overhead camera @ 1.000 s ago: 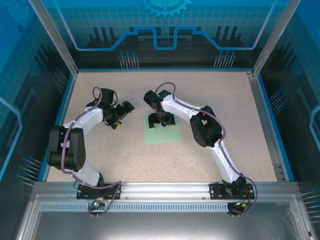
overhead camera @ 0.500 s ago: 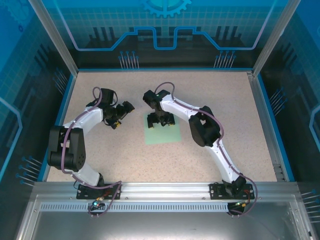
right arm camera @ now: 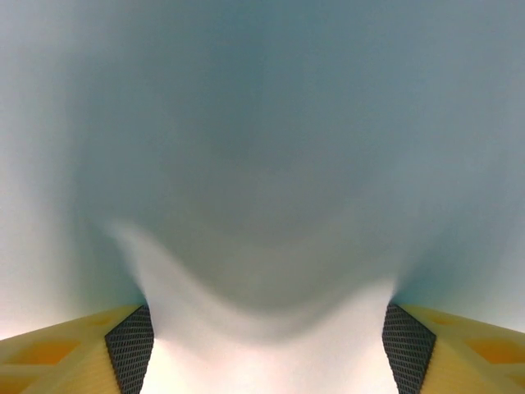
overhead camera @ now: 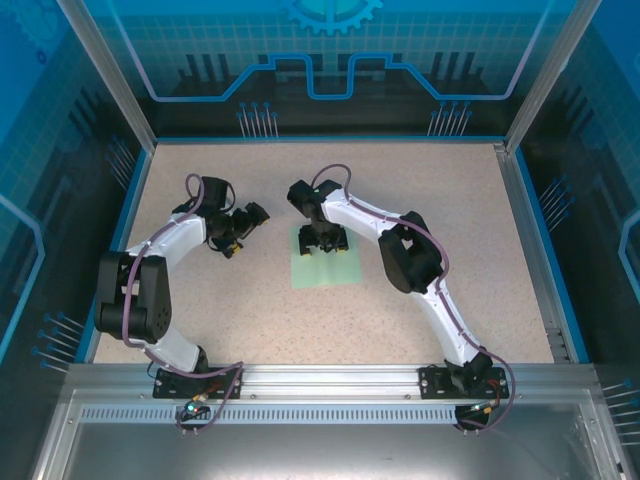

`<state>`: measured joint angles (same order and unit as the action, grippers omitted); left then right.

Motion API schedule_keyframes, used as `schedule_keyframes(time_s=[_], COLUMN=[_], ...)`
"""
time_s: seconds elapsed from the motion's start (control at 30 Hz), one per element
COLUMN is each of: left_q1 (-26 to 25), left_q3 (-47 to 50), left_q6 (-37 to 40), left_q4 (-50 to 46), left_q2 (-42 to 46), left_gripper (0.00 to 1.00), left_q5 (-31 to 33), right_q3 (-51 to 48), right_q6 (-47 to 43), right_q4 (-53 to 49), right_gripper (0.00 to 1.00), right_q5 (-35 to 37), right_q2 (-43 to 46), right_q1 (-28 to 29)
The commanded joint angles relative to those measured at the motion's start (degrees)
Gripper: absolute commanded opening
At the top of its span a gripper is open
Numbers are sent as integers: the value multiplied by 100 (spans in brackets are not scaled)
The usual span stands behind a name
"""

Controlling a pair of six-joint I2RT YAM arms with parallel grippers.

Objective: Fold a paper plane with a square sheet of paper (pick it up from the middle)
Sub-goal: Fold the square sheet of paper in half at the center of the table.

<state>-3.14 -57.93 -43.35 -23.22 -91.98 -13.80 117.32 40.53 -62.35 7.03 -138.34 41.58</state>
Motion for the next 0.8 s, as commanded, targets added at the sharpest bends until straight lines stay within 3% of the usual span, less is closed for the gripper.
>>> schedule_keyframes(time_s=[0.0, 0.13, 0.23, 0.5, 0.67, 0.77], left_q1=[59, 59, 59, 33, -110, -286], left_q3=[-78, -90, -95, 18, 36, 27], left_q6=[121, 135, 130, 81, 130, 135], left_q4=[-38, -55, -57, 100, 203, 305], left_q2=[-4, 3, 5, 31, 80, 123], left_gripper=[98, 99, 98, 98, 95, 94], left_q5=[-140, -149, -182, -366, -474, -474], right_q3=[-389, -428, -477, -1037, -1978, -2407], right_q6=[130, 104, 36, -406, -210, -280], right_q4=[-120, 26, 323, 1620, 3002, 3364], right_gripper=[76, 72, 64, 21, 18, 20], right_q5=[-145, -214, -507, -2348, -3639, -3810], right_q2=[-531, -232, 152, 1146, 1870, 2082], right_q1=[-34, -49, -71, -154, -446, -610])
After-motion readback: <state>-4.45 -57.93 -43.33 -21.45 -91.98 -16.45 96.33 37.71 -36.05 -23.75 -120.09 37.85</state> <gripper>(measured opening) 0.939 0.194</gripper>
